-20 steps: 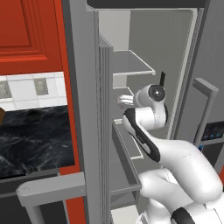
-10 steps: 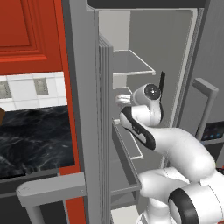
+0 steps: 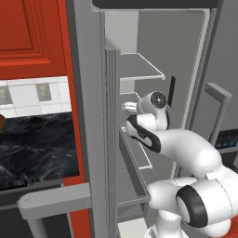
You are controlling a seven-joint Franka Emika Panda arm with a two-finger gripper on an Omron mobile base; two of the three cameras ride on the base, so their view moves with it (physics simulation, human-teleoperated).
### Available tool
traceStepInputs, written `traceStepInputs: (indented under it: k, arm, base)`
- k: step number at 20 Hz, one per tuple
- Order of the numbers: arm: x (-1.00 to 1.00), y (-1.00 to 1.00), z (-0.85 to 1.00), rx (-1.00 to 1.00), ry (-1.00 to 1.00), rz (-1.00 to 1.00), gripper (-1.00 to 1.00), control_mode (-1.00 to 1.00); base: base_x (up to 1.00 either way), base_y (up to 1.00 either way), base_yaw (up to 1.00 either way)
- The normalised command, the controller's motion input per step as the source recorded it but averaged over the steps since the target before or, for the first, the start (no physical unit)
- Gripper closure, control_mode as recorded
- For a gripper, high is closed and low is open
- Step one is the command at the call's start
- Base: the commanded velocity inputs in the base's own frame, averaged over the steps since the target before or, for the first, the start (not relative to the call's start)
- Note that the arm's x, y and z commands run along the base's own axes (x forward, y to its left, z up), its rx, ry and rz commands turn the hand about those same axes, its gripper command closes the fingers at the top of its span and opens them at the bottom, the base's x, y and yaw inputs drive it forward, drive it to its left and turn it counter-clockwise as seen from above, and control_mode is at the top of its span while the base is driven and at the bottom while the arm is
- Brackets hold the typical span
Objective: Take the cupcake and cake from the fridge and place them on the empty tray on the dining counter.
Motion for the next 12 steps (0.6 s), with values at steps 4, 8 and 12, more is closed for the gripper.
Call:
traceStepInputs:
  k: [4,8,12]
  arm:
    - [0.29,0.0,-0.07,0.0,0.0,0.0,-1.0,-1.0]
    - [0.28,0.0,-0.08,0.0,0.0,0.0,-1.0,-1.0]
    - [0.26,0.0,-0.12,0.0,0.0,0.0,-1.0,-1.0]
  base:
    - [0.0,0.0,0.0]
    - [0.0,0.0,0.0]
    - [0.0,0.0,0.0]
